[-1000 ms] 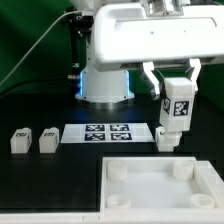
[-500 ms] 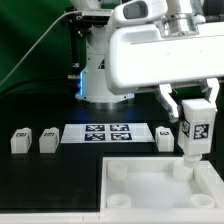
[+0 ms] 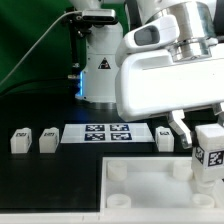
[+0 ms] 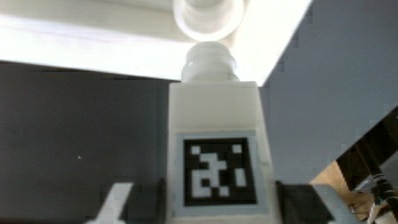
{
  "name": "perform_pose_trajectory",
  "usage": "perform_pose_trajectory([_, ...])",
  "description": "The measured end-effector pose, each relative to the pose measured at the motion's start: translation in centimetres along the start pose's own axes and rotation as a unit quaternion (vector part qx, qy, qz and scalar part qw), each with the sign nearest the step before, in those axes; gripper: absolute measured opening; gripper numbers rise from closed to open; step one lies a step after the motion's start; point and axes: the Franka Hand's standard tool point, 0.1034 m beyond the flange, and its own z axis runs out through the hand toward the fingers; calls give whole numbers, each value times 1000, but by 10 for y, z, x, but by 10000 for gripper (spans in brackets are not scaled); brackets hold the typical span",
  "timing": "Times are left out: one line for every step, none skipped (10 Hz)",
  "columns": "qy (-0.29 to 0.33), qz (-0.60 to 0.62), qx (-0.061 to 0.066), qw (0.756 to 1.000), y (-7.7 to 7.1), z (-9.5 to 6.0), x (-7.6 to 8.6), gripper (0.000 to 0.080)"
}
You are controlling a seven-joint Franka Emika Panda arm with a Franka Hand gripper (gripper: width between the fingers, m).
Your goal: Assemble one leg
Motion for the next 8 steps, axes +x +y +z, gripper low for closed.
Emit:
perform_pose_trajectory([-2,0,0,1000,0,2,-2,291])
perform_pose_trajectory([-2,2,0,1000,0,6,-7,291])
perform_pose_trajectory([-5,2,2,1000,-1,10,-11,291])
perform_pose_trajectory([-7,2,3,1000,-3,13,-14,291])
perform_pose_trajectory([-10,3,4,1000,-3,15,-17,291])
perform_pose_trajectory([-11,3,4,1000,-3,16,-18,291])
perform_pose_trajectory([-10,4,3,1000,-3,18,-21,291])
perform_pose_trajectory([-10,5,3,1000,-2,20,-25,291])
